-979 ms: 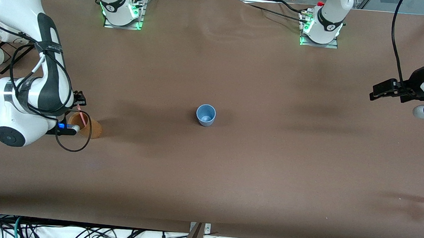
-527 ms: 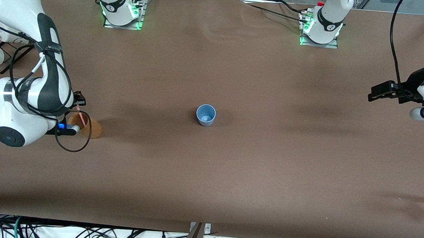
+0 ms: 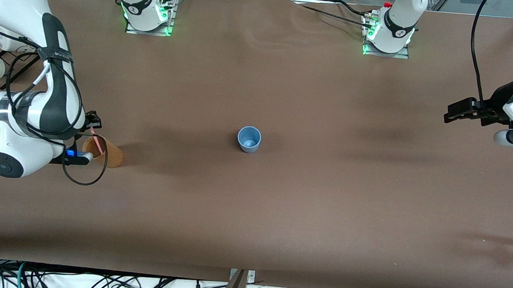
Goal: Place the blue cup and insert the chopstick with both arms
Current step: 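Lift the pink chopstick out of the tan cup with the right gripper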
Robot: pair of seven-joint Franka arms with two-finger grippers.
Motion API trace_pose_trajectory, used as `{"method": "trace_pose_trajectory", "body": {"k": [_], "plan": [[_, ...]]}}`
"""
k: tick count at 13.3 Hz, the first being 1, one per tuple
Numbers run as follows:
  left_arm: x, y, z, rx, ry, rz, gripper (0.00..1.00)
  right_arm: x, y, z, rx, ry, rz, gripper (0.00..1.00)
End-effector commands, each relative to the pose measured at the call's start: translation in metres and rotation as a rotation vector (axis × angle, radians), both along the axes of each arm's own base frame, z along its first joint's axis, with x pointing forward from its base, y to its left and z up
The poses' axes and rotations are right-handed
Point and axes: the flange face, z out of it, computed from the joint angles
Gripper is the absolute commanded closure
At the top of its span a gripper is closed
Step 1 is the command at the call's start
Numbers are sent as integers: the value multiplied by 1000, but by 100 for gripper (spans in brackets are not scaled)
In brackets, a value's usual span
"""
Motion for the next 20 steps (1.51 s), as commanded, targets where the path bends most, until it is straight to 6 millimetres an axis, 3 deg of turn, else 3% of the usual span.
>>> {"method": "trace_pose_trajectory", "body": {"k": [1,13,16,20], "plan": [[0,4,5,14,-12,-14,0,5,0,12,21,9,-2,100],[0,6,5,21,-12,-14,0,-4,4,68,13,73,-5,100],[0,5,5,21,-14,-15,0,-9,9,95,11,73,0,100],[0,6,5,21,-12,-14,0,-27,50,157,6,22,60,100]]}}
